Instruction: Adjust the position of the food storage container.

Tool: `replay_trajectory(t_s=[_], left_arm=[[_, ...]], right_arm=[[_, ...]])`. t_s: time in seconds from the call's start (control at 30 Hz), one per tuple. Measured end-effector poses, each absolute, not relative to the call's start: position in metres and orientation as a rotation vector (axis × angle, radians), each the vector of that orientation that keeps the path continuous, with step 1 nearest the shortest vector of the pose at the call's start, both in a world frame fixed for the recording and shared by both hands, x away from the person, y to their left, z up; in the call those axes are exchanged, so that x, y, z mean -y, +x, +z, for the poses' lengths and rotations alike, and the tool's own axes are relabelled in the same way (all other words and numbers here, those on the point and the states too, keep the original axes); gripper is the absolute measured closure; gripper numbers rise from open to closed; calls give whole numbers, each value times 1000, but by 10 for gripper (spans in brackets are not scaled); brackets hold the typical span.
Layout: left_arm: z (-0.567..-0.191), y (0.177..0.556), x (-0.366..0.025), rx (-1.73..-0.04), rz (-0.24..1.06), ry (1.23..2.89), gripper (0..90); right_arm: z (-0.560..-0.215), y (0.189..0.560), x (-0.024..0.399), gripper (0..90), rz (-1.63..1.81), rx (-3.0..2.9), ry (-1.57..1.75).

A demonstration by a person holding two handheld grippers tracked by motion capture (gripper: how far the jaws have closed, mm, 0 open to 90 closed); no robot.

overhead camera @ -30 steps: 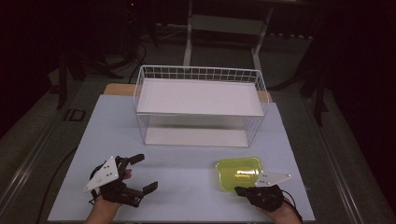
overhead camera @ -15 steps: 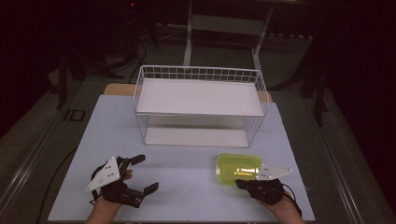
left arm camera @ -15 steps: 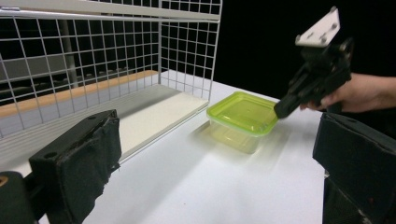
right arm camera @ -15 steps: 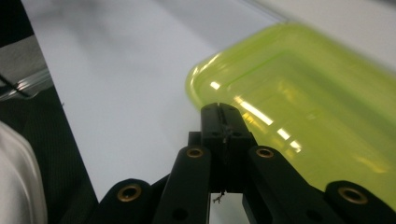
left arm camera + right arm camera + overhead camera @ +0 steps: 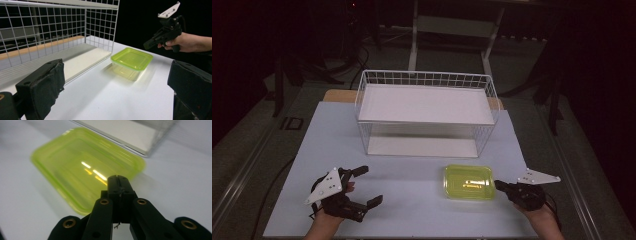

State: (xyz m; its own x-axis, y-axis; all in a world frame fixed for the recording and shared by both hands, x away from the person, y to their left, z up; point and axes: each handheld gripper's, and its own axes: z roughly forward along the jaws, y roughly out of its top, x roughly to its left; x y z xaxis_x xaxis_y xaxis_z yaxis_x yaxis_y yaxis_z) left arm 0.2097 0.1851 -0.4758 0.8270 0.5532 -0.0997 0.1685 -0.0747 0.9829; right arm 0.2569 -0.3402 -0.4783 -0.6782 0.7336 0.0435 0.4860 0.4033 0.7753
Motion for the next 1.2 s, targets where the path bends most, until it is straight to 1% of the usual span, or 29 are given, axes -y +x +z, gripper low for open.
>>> replay_trajectory(t_s=[0.13,0.37,1.2], left_arm=[[-476,210,-184,-576,345,1640,17],[-477,211,-185,-579,342,1641,17],[-478,211,-184,-576,335,1644,17]], right_arm=[[-484,261,349,900,1106,-2342,1083],[-491,268,352,899,1078,-2341,1111],[-495,279,318,900,1130,-2401,1057]])
